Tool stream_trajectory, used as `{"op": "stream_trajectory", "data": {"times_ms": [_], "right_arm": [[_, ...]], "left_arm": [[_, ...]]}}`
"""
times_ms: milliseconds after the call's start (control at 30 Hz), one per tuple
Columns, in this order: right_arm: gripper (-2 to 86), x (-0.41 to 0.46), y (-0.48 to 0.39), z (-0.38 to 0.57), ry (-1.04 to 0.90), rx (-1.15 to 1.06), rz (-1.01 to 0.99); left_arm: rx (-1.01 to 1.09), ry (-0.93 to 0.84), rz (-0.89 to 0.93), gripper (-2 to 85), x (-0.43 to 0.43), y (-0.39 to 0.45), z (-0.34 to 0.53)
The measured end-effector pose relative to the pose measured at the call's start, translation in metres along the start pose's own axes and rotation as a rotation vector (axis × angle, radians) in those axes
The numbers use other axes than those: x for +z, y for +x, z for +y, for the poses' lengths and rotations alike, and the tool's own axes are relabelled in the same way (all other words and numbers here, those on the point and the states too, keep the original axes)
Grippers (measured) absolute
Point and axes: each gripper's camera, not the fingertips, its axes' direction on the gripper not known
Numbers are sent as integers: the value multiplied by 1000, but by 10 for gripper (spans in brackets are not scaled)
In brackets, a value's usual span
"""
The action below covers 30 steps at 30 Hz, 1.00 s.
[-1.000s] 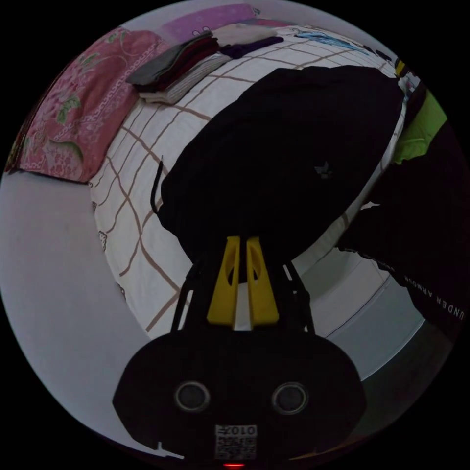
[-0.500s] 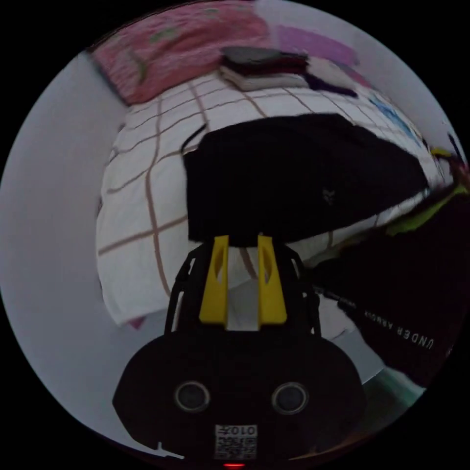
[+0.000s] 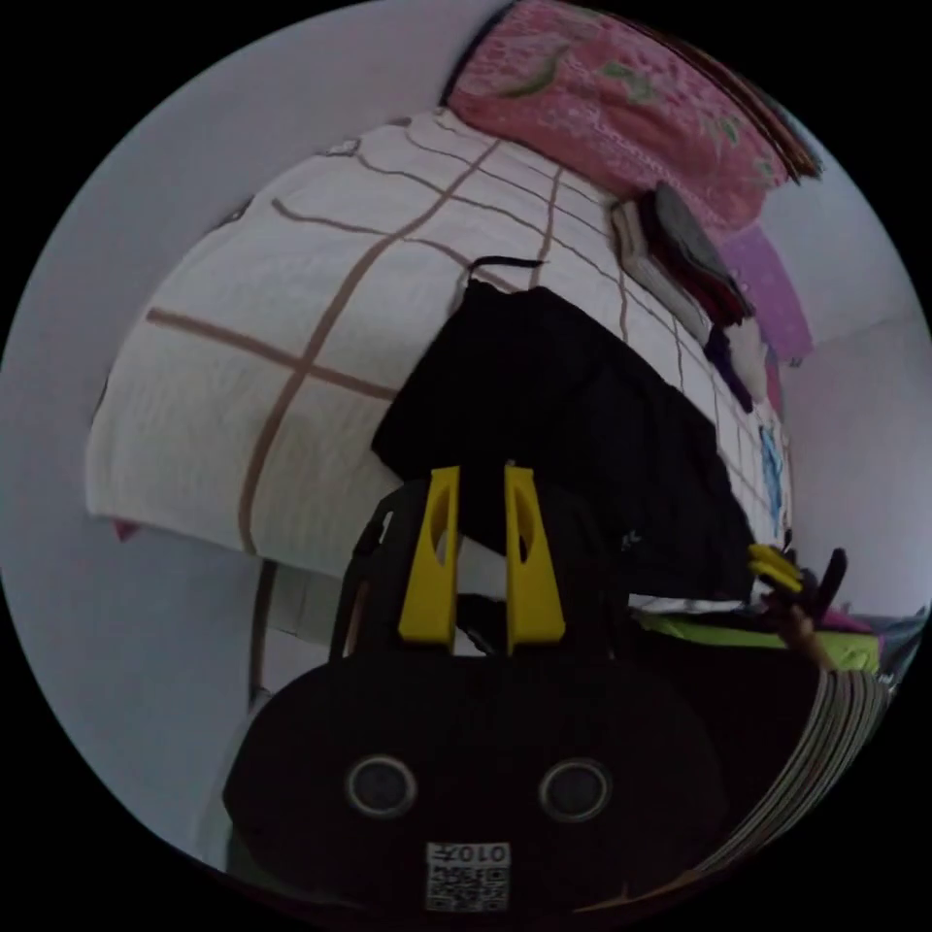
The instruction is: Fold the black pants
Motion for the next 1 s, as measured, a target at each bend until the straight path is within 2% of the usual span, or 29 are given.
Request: {"op": "stream_trajectory", "data": {"times_ms": [200,433,633,833,900,1000], "right_arm": [[99,38,-42,-36,-59,-124,7],[99,58,-60,-59,-97,-141,11],[94,79,-76,-69,-173,-185,33],[83,100,-85,-69,-282,-187,40],[81,102,-85,-68,-285,-175,36],[79,107,-86,-64,-307,-159,16]], "left_arm": [[-158,33,185,87,1,-49,12],[-183,3,211,72,13,-59,1],[-153,23,179,31,15,-54,-8],[68,161,58,2,-34,-18,-20],[109,140,-36,0,-44,-13,-20],[70,63,-76,-1,-26,-26,-23]]}}
